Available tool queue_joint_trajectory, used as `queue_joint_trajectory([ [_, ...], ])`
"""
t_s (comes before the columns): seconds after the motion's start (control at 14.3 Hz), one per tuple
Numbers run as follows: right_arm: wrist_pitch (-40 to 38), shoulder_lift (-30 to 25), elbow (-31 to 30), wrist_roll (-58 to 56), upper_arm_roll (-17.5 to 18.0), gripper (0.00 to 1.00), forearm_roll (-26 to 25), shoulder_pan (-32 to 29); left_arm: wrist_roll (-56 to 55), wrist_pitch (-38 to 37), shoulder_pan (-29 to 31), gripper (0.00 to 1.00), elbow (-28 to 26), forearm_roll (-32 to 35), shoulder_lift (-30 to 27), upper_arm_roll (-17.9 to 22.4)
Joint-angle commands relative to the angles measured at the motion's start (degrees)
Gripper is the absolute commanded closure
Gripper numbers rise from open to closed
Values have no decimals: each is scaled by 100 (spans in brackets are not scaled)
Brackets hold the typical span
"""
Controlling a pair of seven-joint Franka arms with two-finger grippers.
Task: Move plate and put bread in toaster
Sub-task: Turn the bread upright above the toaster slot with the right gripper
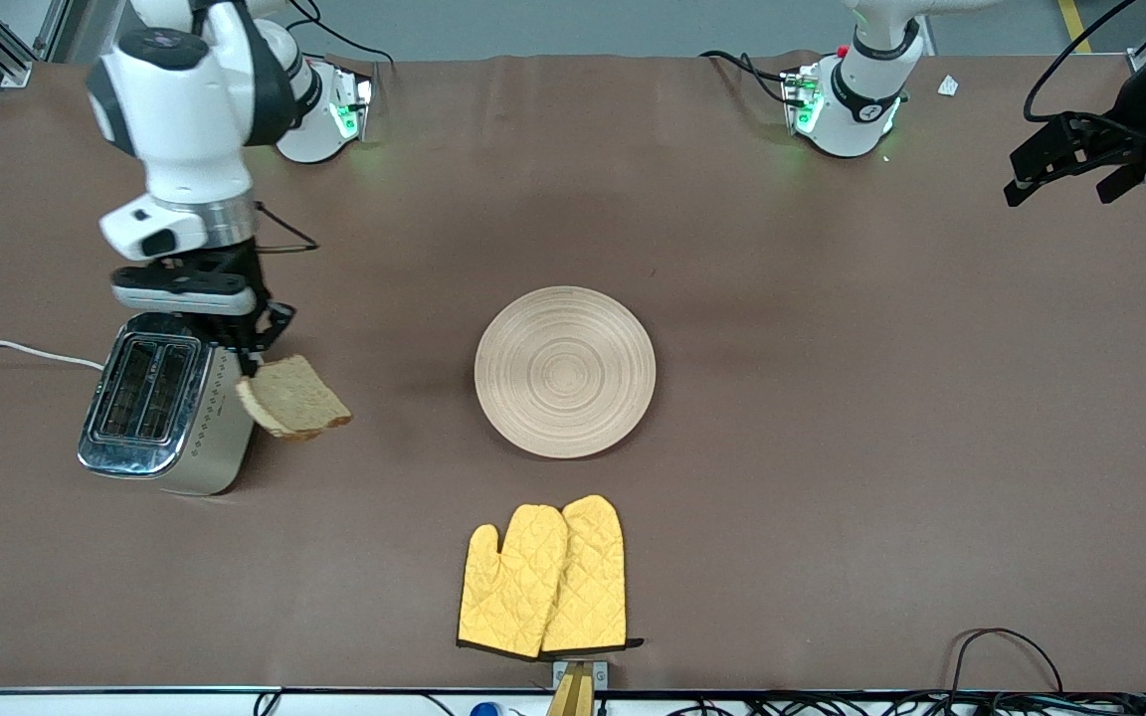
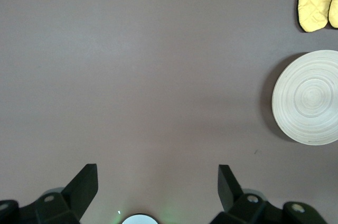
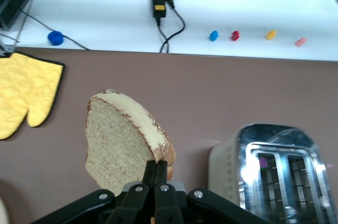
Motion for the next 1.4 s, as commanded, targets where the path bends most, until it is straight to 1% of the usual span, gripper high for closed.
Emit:
queue_joint_trajectory([
  [0.0, 98, -300, -268, -706, 41, 100, -140, -558, 68, -54, -68, 0, -62, 159, -67, 33],
  [0.14, 185, -345, -357, -849, 6, 100, -140, -647, 181, -54, -68, 0, -62, 370, -67, -55],
  [0.35, 641, -336, -453, -876, -222, 100, -140, -779, 182, -80, -77, 0, -54, 370, -58, -64],
  [0.49, 1194, -345, -680, -928, -293, 100, -140, -1059, 173, -80, -77, 0, -54, 379, -23, -64],
  [0.7, 2537, -380, -1182, -1218, -320, 100, -140, -1727, 156, -71, -86, 0, -28, 370, -14, -73],
  [0.77, 2672, -363, -1209, -1227, -328, 100, -140, -1824, 156, -71, -86, 0, -27, 353, -6, -73],
  [0.91, 2726, -380, -1218, -1236, -363, 100, -140, -1843, 156, -54, -86, 0, -27, 327, 21, -73],
  [1.05, 2945, -371, -1315, -1227, -443, 100, -140, -1843, 208, -54, -77, 0, -27, 327, 30, -73],
  [1.33, 2946, -450, -1534, -1236, -495, 100, -140, -1992, 235, -54, -86, 0, -27, 318, 47, -73],
])
